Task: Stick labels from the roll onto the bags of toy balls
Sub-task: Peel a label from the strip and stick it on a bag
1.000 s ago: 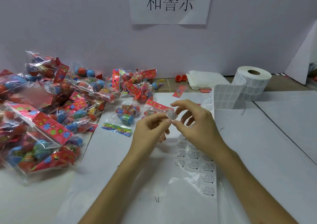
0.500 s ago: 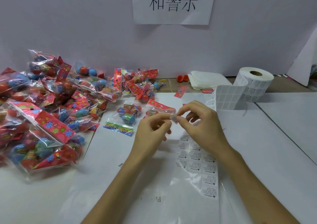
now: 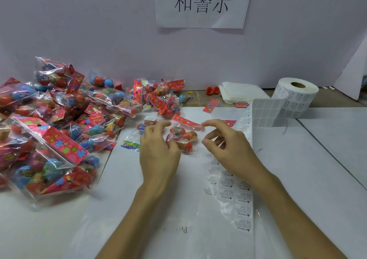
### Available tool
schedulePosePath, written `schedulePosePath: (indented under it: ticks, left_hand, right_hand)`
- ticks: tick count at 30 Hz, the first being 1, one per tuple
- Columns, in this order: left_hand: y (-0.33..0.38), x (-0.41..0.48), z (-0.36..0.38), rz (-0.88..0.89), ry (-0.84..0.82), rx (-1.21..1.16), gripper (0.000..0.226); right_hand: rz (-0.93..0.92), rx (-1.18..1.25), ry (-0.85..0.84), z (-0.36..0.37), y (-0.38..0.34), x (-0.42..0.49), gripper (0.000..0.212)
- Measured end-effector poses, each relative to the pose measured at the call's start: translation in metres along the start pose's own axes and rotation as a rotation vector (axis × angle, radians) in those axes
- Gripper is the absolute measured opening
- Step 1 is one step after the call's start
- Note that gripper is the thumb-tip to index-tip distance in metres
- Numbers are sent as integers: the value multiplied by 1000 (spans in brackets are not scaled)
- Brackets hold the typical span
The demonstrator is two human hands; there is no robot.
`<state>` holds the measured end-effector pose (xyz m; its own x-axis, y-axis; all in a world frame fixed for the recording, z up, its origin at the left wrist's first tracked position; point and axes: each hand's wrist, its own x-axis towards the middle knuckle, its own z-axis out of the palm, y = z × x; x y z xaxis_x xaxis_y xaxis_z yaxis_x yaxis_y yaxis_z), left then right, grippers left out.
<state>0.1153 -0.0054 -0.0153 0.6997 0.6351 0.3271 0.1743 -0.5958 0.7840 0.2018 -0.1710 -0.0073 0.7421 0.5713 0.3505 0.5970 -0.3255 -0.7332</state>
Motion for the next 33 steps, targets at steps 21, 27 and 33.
schedulePosePath:
  ticks: [21, 27, 33]
  left_hand:
    - [7, 0, -4, -255, -95, -511, 52]
    - [13, 3, -6, -407, -162, -672, 67]
    - [15, 3, -6, -415, -223, -654, 62]
  right_hand:
    - [205, 191, 137, 20, -9, -2, 63]
    - [309, 447, 240, 14, -12, 1, 45]
    - [347, 515, 278, 10, -13, 2, 37]
